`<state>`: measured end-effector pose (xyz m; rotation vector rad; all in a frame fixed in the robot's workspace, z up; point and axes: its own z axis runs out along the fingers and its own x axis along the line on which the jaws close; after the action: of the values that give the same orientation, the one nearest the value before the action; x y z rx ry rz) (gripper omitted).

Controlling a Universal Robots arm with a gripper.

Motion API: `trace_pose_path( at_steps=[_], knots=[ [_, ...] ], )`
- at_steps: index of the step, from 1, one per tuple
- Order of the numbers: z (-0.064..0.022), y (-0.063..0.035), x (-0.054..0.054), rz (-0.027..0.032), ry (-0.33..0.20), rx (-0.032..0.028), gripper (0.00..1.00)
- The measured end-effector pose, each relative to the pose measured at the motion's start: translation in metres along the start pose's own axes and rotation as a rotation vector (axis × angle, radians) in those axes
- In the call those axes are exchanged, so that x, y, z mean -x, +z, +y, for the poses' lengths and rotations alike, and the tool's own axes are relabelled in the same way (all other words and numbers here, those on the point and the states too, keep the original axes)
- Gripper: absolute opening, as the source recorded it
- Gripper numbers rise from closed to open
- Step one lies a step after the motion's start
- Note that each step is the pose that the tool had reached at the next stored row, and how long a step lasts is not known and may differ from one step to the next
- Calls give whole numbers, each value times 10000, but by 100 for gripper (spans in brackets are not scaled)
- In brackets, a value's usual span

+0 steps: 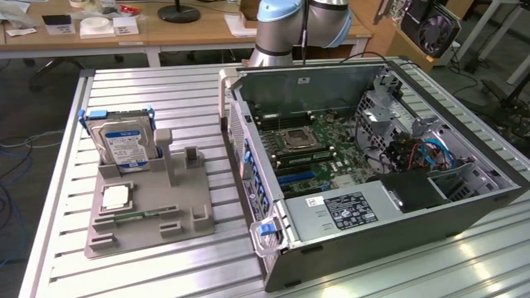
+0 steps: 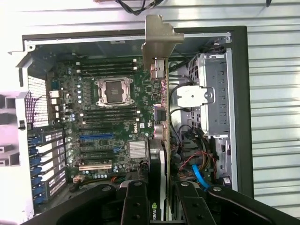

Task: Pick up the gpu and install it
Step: 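Pick up the gpu and move the gpu toward the slot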

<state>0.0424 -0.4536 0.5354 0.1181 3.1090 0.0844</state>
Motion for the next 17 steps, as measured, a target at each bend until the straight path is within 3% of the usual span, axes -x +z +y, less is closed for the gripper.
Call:
trace_pose_path(
  at_steps=[17],
  knots=[
    [-15, 299, 7, 0, 0, 0, 27]
  ],
)
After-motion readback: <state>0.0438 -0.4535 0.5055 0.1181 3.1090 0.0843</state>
